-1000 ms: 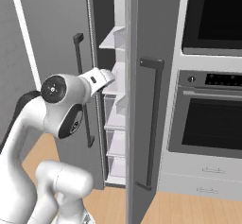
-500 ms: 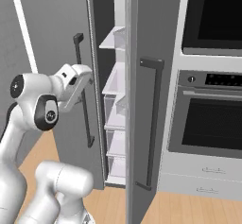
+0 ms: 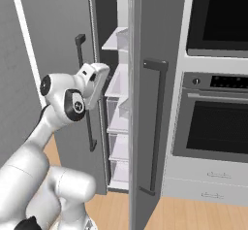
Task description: Grab a lemon wedge from the fridge and one ice cube from the ice bowl, and put them in the glass of lemonade.
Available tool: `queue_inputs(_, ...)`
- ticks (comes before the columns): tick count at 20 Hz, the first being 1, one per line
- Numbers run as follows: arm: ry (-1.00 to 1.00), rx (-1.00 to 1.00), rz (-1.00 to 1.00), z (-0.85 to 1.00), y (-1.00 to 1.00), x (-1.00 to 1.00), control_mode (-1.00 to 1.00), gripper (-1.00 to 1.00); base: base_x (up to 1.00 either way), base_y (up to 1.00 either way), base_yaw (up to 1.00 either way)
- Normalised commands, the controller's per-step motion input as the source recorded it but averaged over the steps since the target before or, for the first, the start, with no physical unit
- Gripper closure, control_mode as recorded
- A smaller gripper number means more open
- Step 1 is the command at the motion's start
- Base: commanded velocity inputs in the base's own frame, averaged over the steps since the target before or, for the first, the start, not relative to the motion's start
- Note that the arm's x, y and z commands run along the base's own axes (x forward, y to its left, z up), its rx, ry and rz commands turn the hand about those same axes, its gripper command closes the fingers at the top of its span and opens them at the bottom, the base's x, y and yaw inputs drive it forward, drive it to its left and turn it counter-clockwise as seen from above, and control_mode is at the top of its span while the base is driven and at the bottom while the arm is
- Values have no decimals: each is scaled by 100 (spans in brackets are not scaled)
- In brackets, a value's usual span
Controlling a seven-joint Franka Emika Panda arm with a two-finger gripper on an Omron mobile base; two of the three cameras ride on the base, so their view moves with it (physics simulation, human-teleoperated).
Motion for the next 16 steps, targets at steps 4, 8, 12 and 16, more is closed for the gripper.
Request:
queue_inputs(4,16,-16,-2,-15,-31,100,-100,-100,0,0,0)
queue_inputs(8,17,-18,-21,-20,-28,94,-100,-100,0,0,0)
queue_inputs(12,15,-13,-29,-17,-56,73,-100,-100,0,0,0)
queue_inputs(16,6,-1,-29,-15,-99,25,-100,-100,0,0,0)
